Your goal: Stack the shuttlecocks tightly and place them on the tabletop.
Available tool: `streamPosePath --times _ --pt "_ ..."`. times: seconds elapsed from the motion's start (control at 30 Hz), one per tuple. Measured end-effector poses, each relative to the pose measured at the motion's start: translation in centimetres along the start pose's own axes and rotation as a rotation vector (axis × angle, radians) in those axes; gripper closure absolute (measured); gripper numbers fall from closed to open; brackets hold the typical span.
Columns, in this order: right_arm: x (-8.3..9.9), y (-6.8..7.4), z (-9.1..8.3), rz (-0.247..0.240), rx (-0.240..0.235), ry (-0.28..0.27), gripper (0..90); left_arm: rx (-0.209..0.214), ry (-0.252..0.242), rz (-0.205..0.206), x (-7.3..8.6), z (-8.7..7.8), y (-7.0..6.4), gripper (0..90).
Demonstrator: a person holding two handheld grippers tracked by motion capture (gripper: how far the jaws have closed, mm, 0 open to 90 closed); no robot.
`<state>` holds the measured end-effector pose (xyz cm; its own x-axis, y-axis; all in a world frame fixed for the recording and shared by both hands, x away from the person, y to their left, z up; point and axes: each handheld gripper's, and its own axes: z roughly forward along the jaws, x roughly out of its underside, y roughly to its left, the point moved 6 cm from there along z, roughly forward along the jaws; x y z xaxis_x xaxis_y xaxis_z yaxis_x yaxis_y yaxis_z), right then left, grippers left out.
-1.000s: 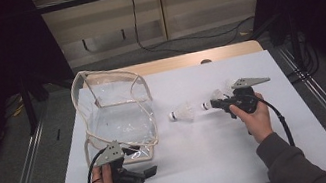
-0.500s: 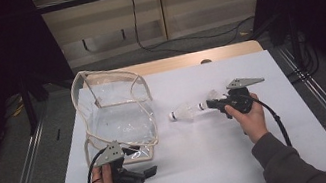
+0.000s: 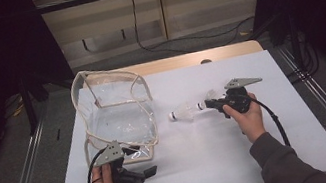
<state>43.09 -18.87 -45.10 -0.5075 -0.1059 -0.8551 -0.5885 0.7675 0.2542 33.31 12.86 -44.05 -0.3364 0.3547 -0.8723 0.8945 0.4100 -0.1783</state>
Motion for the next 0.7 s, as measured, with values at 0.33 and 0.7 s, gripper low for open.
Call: streamPosePath --times 0.33,0.7 --pt "-0.04 0.26 0.39 0.004 -0.007 0.002 89.8 -0.003 0.002 -0.002 -0.01 0.00 0.00 4.7" --pt "-0.11 0.57 0.88 0.001 -0.012 0.003 89.8 -0.003 -0.006 -0.007 -0.08 0.05 0.03 4.7"
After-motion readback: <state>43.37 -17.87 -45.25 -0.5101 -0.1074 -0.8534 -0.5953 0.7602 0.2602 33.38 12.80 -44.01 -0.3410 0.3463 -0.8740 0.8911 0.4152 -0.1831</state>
